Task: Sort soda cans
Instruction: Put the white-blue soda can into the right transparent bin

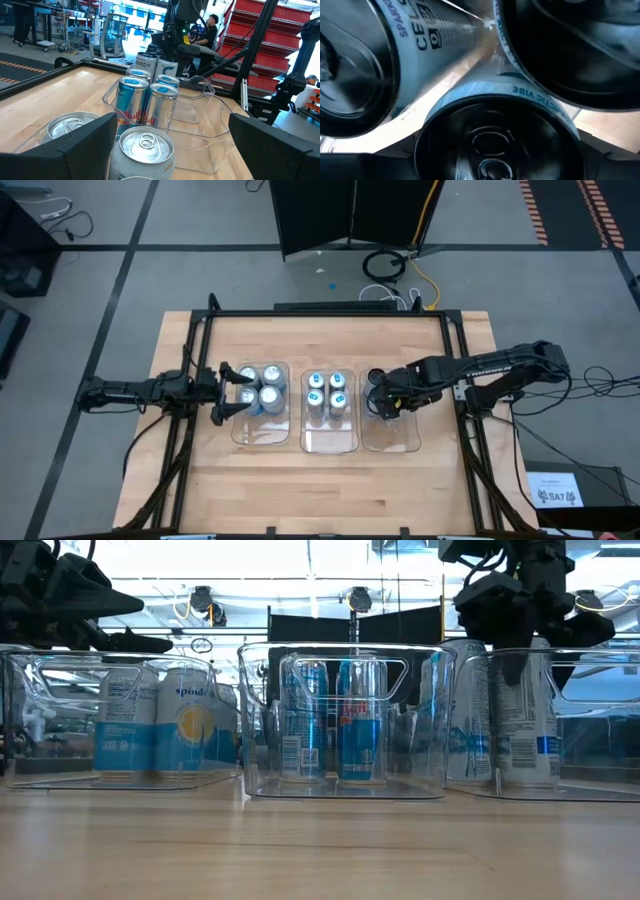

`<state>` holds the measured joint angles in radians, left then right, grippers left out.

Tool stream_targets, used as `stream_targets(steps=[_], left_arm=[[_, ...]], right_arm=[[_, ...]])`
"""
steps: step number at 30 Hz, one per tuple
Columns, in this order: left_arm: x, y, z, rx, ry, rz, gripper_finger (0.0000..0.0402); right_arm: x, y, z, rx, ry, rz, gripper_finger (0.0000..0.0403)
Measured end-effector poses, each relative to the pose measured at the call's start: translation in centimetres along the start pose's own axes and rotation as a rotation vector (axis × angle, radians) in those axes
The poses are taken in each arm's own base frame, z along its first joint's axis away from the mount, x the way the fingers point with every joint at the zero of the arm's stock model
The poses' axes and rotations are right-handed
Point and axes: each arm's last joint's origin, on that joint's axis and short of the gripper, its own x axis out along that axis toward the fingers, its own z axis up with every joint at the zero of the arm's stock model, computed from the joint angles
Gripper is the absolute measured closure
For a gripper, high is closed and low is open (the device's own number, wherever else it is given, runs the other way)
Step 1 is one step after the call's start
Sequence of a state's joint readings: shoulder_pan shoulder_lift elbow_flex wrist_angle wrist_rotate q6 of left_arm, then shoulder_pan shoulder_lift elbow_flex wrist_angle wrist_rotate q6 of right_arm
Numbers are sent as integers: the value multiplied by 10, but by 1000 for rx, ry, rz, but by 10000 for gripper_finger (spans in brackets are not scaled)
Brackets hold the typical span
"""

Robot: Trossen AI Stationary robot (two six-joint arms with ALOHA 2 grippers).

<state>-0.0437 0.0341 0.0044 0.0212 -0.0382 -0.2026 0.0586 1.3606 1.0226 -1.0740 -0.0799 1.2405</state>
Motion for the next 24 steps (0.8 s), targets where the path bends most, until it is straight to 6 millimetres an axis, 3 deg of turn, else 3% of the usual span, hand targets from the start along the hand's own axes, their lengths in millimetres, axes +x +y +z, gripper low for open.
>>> stream_targets(steps=[24], left_arm=[[0, 0, 0, 0, 0, 0, 12]], right_arm=[[-8, -4, -2, -36, -5, 29, 44]])
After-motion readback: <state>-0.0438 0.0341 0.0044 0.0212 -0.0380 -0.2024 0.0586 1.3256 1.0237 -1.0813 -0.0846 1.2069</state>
